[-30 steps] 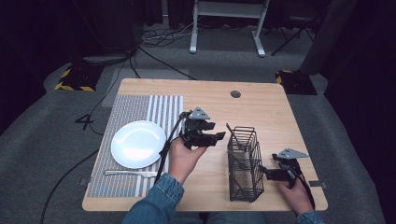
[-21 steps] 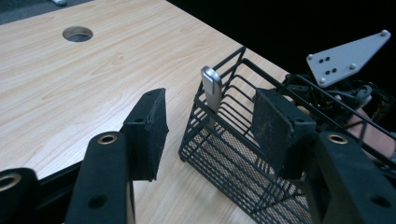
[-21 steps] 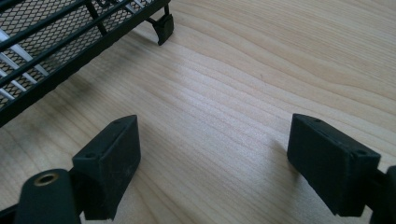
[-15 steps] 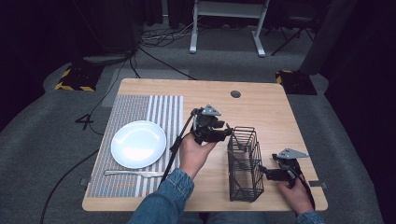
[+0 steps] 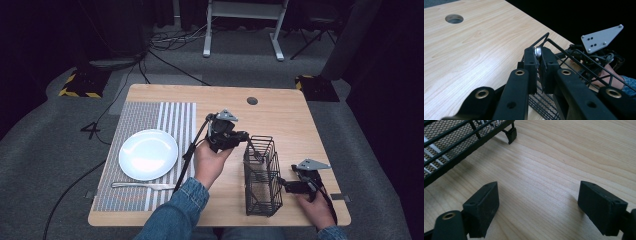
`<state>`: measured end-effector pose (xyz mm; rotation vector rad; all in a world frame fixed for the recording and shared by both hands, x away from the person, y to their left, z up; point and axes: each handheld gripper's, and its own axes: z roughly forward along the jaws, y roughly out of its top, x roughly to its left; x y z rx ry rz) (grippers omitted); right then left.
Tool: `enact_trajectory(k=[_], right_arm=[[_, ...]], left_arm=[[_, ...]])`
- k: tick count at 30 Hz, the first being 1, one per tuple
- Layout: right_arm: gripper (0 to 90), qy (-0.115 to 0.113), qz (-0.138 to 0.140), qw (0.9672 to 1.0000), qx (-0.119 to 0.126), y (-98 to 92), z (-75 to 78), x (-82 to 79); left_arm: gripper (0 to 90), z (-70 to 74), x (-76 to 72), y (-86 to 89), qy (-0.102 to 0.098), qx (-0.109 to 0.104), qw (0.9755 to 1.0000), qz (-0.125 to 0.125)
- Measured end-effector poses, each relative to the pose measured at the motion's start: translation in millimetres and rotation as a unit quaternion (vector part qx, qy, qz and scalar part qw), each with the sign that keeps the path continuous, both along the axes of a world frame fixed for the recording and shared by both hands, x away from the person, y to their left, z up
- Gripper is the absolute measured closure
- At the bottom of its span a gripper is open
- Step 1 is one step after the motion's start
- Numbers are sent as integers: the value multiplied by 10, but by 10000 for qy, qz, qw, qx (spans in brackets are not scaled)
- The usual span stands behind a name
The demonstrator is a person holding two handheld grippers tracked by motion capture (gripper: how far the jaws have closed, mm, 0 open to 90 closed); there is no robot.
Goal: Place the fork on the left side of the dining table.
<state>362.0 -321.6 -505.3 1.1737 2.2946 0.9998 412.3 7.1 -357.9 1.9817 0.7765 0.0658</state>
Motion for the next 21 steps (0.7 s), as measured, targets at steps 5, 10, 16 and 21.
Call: enact_trajectory(k=[5,10,16,21], right_arm=[[174,-4,0,10000,3,0,0,0],[175,-5,4,10000,6,-2,-1,-3],[175,-7,5,10000,3,-3,-1,-4],[175,-8,4,10000,2,-3,-1,-4]], left_arm=[[857,117,-93,-74,-276,141,9995,-53],[858,225,-132,-93,-360,215,9991,-117],[857,411,-179,5,-458,168,9987,-172],[858,599,-251,171,-576,104,9982,-104]])
